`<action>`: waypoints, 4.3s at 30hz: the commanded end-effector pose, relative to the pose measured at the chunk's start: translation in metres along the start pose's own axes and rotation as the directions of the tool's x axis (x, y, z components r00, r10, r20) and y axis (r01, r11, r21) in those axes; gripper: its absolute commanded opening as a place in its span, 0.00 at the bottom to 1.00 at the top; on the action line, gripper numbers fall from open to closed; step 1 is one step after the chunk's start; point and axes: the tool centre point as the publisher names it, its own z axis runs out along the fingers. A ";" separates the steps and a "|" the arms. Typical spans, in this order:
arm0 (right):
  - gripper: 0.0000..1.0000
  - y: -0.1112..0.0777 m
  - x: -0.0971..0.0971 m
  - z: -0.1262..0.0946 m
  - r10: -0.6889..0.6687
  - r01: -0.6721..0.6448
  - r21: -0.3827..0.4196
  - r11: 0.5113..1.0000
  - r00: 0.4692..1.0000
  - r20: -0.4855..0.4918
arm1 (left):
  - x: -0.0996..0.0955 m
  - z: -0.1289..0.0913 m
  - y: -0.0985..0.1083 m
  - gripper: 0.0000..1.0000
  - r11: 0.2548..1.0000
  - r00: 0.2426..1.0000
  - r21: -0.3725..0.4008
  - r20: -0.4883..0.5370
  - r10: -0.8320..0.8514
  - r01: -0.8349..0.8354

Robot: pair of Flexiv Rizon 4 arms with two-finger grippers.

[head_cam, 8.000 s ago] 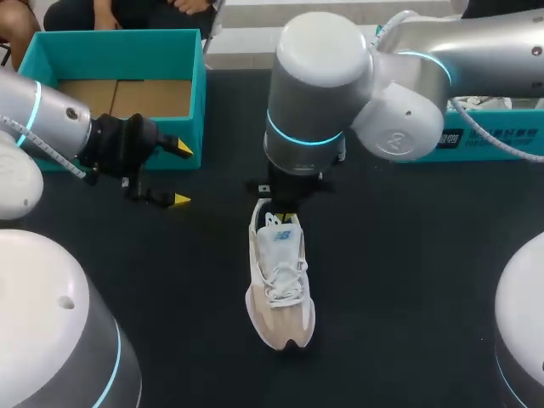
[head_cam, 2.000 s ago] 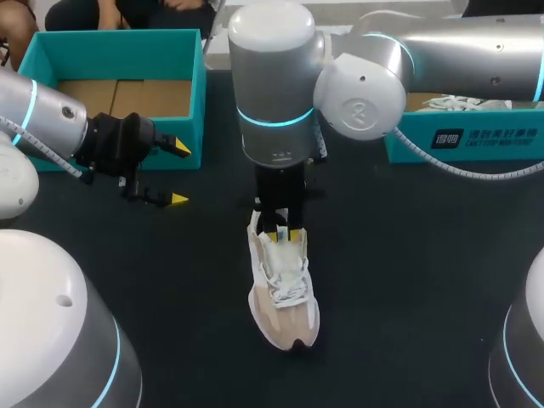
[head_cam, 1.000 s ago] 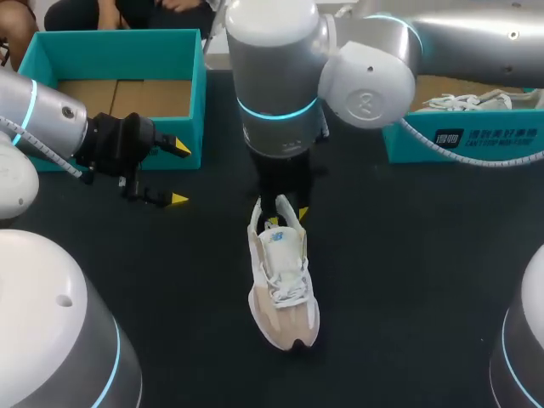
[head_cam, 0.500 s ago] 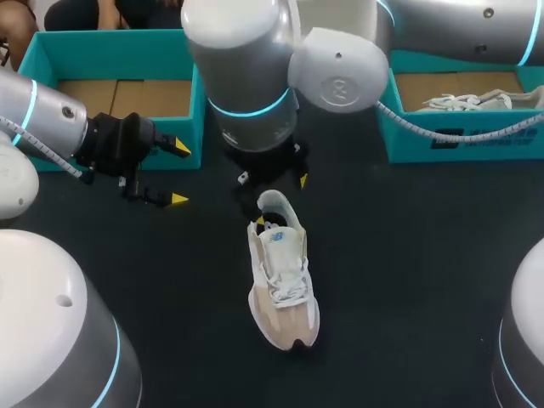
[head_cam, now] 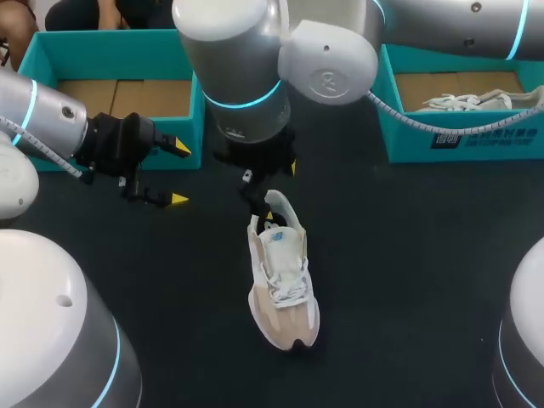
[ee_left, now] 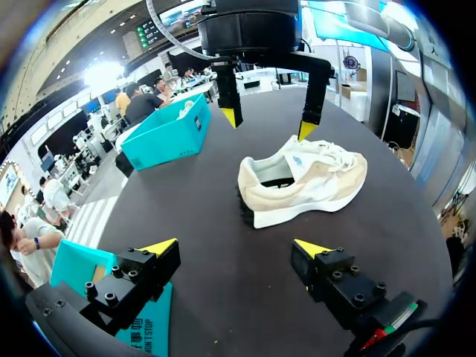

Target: Take the shoe out of the shoebox, open the shoe tongue, remove and reinsert the insole, then place the shoe into the shoebox

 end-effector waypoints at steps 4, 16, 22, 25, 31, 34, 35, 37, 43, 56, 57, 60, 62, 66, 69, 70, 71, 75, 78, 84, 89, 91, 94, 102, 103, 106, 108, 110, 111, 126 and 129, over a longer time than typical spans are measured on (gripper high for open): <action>1.00 0.007 -0.022 0.015 -0.155 0.153 -0.037 0.987 0.986 -0.054 | 0.001 0.000 0.000 1.00 1.000 1.000 -0.004 0.000 0.000 0.000; 1.00 0.015 -0.027 0.018 -0.154 0.153 -0.039 0.987 0.987 -0.036 | 0.001 0.000 0.000 1.00 1.000 1.000 -0.004 0.000 0.000 0.000; 1.00 0.039 -0.037 0.053 -0.193 0.195 -0.065 0.979 0.981 0.028 | 0.001 0.000 0.000 1.00 1.000 1.000 -0.004 0.000 0.000 0.000; 1.00 0.040 -0.040 0.063 -0.217 0.219 -0.077 0.973 0.975 0.041 | 0.001 0.000 0.000 1.00 1.000 1.000 -0.004 0.000 0.000 0.000; 1.00 0.034 -0.044 0.077 -0.245 0.245 -0.076 0.966 0.969 0.017 | 0.001 0.000 0.000 1.00 1.000 1.000 -0.004 0.000 0.000 0.000; 1.00 0.030 -0.045 0.079 -0.258 0.258 -0.080 0.963 0.966 0.010 | 0.001 0.000 0.000 1.00 1.000 1.000 -0.004 0.000 0.000 0.000; 1.00 0.029 -0.045 0.080 -0.263 0.263 -0.075 0.962 0.965 0.007 | 0.001 0.000 0.000 1.00 1.000 1.000 -0.004 0.000 0.000 0.000; 1.00 0.025 -0.046 0.082 -0.291 0.290 -0.074 0.954 0.957 -0.003 | 0.001 0.000 0.000 1.00 1.000 1.000 -0.004 0.000 0.000 0.000; 0.73 0.028 -0.046 0.094 -0.341 0.339 -0.068 0.938 0.940 -0.019 | 0.001 0.000 0.000 1.00 1.000 1.000 -0.004 0.000 0.000 0.000; 0.70 0.043 -0.041 0.100 -0.351 0.348 -0.065 0.935 0.935 -0.042 | 0.001 0.000 0.000 1.00 1.000 1.000 -0.004 0.000 0.000 0.000; 0.49 0.043 -0.040 0.100 -0.350 0.348 -0.051 0.936 0.936 -0.045 | 0.001 0.000 0.000 1.00 1.000 1.000 -0.004 0.000 0.000 0.000; 0.42 0.044 -0.039 0.101 -0.358 0.356 -0.036 0.934 0.932 -0.052 | 0.001 0.000 0.000 1.00 1.000 1.000 -0.004 0.000 0.000 0.000; 0.38 0.043 -0.038 0.101 -0.365 0.364 -0.029 0.931 0.929 -0.061 | 0.001 0.000 0.000 1.00 1.000 1.000 -0.004 0.000 0.000 0.000; 0.00 0.039 -0.036 0.103 -0.357 0.357 -0.005 0.934 0.932 -0.058 | 0.001 0.000 0.000 1.00 1.000 1.000 -0.004 0.000 0.000 0.000; 0.00 0.037 -0.040 0.094 -0.328 0.329 0.017 0.944 0.944 -0.040 | 0.001 0.000 0.000 1.00 1.000 1.000 -0.004 0.000 0.000 0.000; 0.00 0.037 -0.042 0.089 -0.318 0.319 0.027 0.947 0.948 -0.034 | 0.001 0.000 0.000 1.00 1.000 1.000 -0.004 0.000 0.000 0.000; 0.00 0.035 -0.044 0.084 -0.305 0.306 0.033 0.952 0.952 -0.025 | 0.001 0.000 0.000 1.00 1.000 1.000 -0.004 0.000 0.000 0.000; 0.00 0.028 -0.051 0.059 -0.267 0.266 0.035 0.963 0.964 0.017 | 0.001 0.000 0.000 1.00 1.000 1.000 -0.004 0.000 0.000 0.000; 0.00 0.019 -0.062 0.020 -0.249 0.249 0.011 0.969 0.968 0.043 | 0.001 0.000 0.000 1.00 1.000 1.000 -0.004 0.000 0.000 0.000; 0.00 0.000 -0.083 -0.068 -0.173 0.173 0.001 0.985 0.979 0.107 | 0.001 0.000 0.000 1.00 1.000 1.000 -0.004 0.000 0.000 0.000; 0.00 -0.007 -0.096 -0.126 -0.205 0.203 0.030 0.979 0.968 0.142 | 0.001 0.000 0.000 1.00 1.000 1.000 -0.004 0.000 0.000 0.000; 0.00 -0.010 -0.100 -0.141 -0.216 0.214 0.028 0.976 0.966 0.145 | 0.001 0.000 0.000 1.00 1.000 1.000 -0.004 0.000 0.000 0.000; 0.00 -0.013 -0.106 -0.156 -0.225 0.225 0.018 0.974 0.961 0.163 | 0.001 0.000 0.000 1.00 1.000 1.000 -0.004 0.000 0.000 0.000; 0.00 -0.015 -0.111 -0.165 -0.213 0.210 0.038 0.977 0.955 0.208 | 0.001 0.000 0.000 1.00 1.000 1.000 -0.004 0.000 0.000 0.000; 0.00 -0.015 -0.111 -0.165 -0.213 0.210 0.038 0.977 0.955 0.208 | 0.001 0.000 0.000 1.00 1.000 1.000 -0.004 0.000 0.000 0.000; 0.00 -0.015 -0.111 -0.165 -0.213 0.210 0.038 0.977 0.955 0.208 | 0.001 0.000 0.000 1.00 1.000 1.000 -0.004 0.000 0.000 0.000; 0.00 -0.015 -0.111 -0.165 -0.213 0.210 0.038 0.977 0.955 0.208 | 0.001 0.000 0.000 1.00 1.000 1.000 -0.004 0.000 0.000 0.000; 0.00 -0.015 -0.111 -0.165 -0.213 0.210 0.038 0.977 0.955 0.208 | 0.001 0.000 0.000 1.00 1.000 1.000 -0.004 0.000 0.000 0.000; 0.00 -0.015 -0.111 -0.165 -0.213 0.210 0.038 0.977 0.955 0.208 | 0.001 0.000 0.000 1.00 1.000 1.000 -0.004 0.000 0.000 0.000; 0.00 -0.126 -0.220 -0.141 -0.291 0.297 -0.019 0.955 0.945 0.153 | 0.001 0.000 0.000 1.00 1.000 1.000 -0.004 0.000 0.000 0.000; 0.00 -0.146 -0.233 -0.132 -0.258 0.269 -0.044 0.962 0.952 0.167 | 0.001 0.000 0.000 1.00 1.000 1.000 -0.004 0.000 0.000 0.000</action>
